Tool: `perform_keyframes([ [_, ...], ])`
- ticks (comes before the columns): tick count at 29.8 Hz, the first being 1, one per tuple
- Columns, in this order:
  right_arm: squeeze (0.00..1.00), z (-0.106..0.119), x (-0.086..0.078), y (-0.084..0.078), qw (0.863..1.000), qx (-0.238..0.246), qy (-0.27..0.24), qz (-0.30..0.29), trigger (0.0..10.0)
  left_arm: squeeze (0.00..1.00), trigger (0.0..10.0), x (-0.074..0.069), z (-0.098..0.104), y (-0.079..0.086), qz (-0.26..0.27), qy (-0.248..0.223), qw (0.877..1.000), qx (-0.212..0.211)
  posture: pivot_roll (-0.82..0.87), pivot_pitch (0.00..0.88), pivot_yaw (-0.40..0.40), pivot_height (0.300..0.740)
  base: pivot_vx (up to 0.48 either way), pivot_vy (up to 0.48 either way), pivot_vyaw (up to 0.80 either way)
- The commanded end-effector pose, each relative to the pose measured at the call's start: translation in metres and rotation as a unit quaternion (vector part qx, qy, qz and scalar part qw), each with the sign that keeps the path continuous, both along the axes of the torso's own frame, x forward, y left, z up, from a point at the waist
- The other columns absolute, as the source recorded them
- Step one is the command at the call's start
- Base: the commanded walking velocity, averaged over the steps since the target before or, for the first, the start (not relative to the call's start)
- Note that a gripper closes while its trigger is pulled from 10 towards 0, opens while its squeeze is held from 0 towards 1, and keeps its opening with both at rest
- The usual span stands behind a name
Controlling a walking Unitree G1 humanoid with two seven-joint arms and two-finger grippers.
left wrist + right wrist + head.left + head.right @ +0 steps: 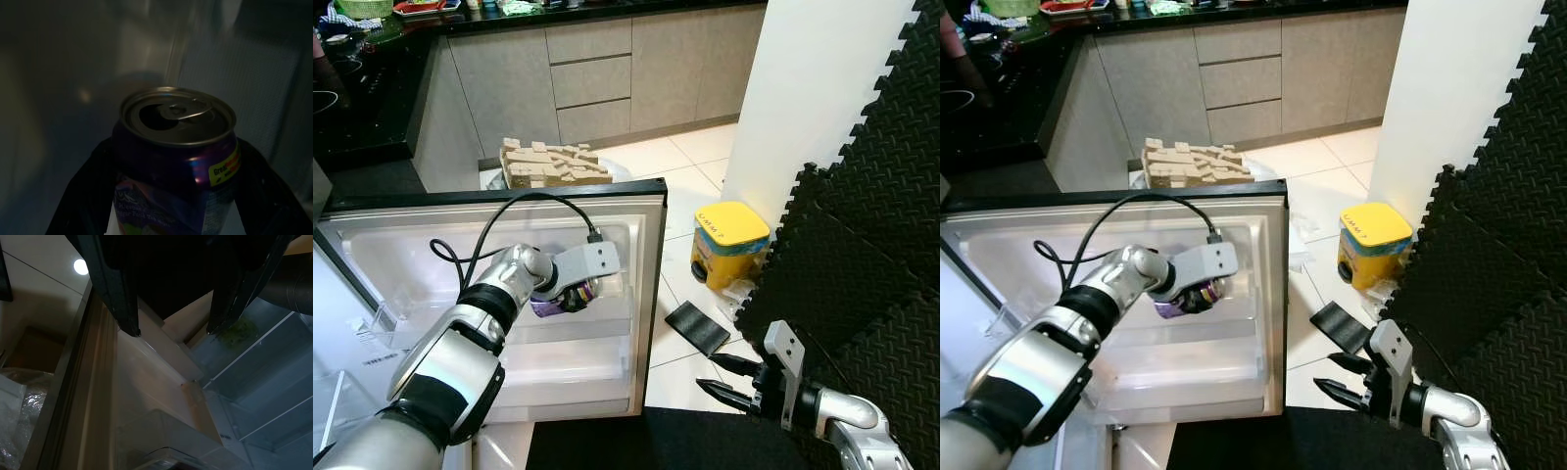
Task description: Restocking fridge
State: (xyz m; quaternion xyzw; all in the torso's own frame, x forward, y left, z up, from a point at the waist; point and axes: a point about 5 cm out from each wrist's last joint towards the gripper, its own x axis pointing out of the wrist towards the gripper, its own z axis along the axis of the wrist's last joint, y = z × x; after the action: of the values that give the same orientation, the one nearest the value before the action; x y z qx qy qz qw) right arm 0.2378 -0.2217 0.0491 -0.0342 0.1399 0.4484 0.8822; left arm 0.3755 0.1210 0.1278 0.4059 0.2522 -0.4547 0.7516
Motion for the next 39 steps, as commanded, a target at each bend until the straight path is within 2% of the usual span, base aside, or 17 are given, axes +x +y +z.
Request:
perform_keyframes([
  [1,0.00,0.000,0.000,0.001,1.000,-0.007,-0.001,0.006,10.0,0.00,10.0,-0.002,0.005,-0.010,-0.010,0.009,0.998,-0.066,-0.09,0.009,0.050,0.740,0.000,0.000,0.00],
  [5,0.00,0.000,0.000,0.001,1.000,-0.007,-0.001,0.007,10.0,0.00,10.0,-0.006,0.000,-0.014,0.000,0.024,0.992,-0.126,-0.09,0.010,0.050,0.740,0.000,0.000,0.00],
  [12,0.00,0.000,0.001,0.000,1.000,-0.007,-0.002,0.006,10.0,0.00,10.0,-0.009,-0.005,-0.019,0.006,0.024,0.984,-0.178,-0.09,0.011,0.049,0.740,0.000,0.000,0.00],
  [17,0.00,0.000,0.001,0.000,1.000,-0.007,-0.002,0.006,10.0,0.00,10.0,-0.014,-0.011,-0.023,0.029,0.026,0.967,-0.253,-0.09,0.012,0.050,0.740,0.000,0.000,0.00],
  [25,0.00,0.000,0.000,0.001,1.000,-0.006,-0.002,0.006,10.0,0.00,10.0,-0.018,-0.020,-0.018,0.065,0.007,0.952,-0.300,-0.09,0.015,0.050,0.740,0.000,0.000,0.00],
  [30,0.00,-0.001,0.000,0.001,1.000,-0.006,-0.002,0.007,10.0,0.00,10.0,-0.019,-0.021,-0.014,0.114,-0.016,0.925,-0.363,-0.08,0.012,0.048,0.740,0.000,0.000,0.00],
  [31,0.00,-0.001,0.000,0.001,1.000,-0.006,-0.002,0.007,10.0,0.00,10.0,-0.019,-0.021,-0.014,0.114,-0.016,0.925,-0.363,-0.08,0.012,0.048,0.740,0.000,0.000,0.00],
  [34,0.00,0.000,0.001,0.002,1.000,-0.005,-0.004,0.007,10.0,0.00,10.0,-0.018,-0.019,-0.012,0.134,-0.027,0.907,-0.398,-0.09,0.010,0.048,0.740,0.000,0.000,0.00],
  [35,0.00,0.000,0.001,0.002,1.000,-0.005,-0.004,0.007,10.0,0.00,10.0,-0.018,-0.019,-0.012,0.134,-0.027,0.907,-0.398,-0.09,0.010,0.048,0.740,0.000,0.000,0.00],
  [37,0.00,0.001,0.002,0.002,1.000,-0.002,-0.008,0.005,10.0,0.00,10.0,-0.019,-0.019,-0.012,0.143,-0.029,0.894,-0.424,-0.09,0.009,0.050,0.740,0.000,0.000,0.00],
  [38,0.00,0.001,0.002,0.002,1.000,-0.002,-0.008,0.005,10.0,0.00,10.0,-0.019,-0.019,-0.012,0.143,-0.029,0.894,-0.424,-0.09,0.009,0.050,0.740,0.000,0.000,0.00],
  [39,0.00,0.002,0.002,0.002,1.000,0.000,-0.011,0.004,10.0,0.00,10.0,-0.019,-0.018,-0.010,0.145,-0.032,0.888,-0.436,-0.09,0.007,0.049,0.740,0.000,0.000,0.00],
])
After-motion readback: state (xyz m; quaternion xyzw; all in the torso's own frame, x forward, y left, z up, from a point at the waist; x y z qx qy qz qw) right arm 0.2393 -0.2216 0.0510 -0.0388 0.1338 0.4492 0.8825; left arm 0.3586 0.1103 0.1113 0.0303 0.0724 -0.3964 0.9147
